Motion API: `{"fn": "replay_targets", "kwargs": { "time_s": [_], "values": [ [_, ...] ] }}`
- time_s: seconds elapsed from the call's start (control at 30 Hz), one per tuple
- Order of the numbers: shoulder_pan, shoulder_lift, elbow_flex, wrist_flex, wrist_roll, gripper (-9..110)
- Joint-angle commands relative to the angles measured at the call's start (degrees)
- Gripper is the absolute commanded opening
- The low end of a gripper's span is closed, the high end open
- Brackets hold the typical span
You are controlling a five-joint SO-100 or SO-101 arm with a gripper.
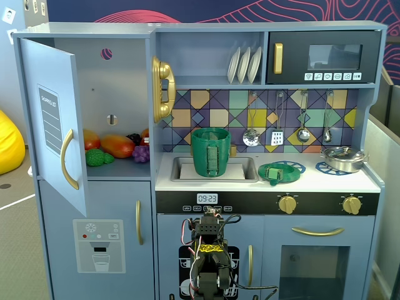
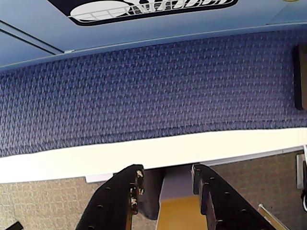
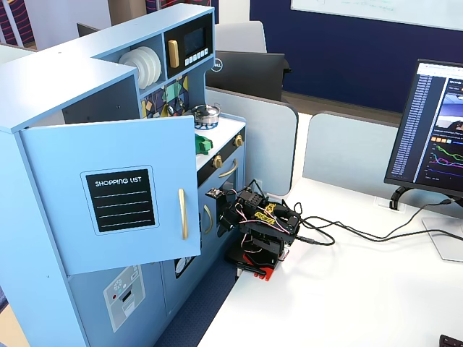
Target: Pick up the lid from the counter and put it on the green recipient
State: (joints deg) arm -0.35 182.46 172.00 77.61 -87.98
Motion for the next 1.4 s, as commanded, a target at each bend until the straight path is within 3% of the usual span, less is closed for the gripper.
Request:
{"fn": "replay_targets", "kwargs": {
  "time_s": [0.0, 0.7, 0.8, 1.07, 1.23, 1.37],
  "values": [
    [1.76, -0.35, -0.26, 10.28, -1.14, 0],
    [2.99, -0.44, -0.35, 6.77, -7.03, 0],
    [7.56, -4.31, -4.66, -2.81, -10.37, 0],
    [23.64, -25.31, -40.87, -21.01, -10.11, 0],
    [31.99, -24.96, -40.52, -45.00, -11.69, 1],
    [33.40, -25.14, -38.41, -56.43, -8.96, 14]
  ]
}}
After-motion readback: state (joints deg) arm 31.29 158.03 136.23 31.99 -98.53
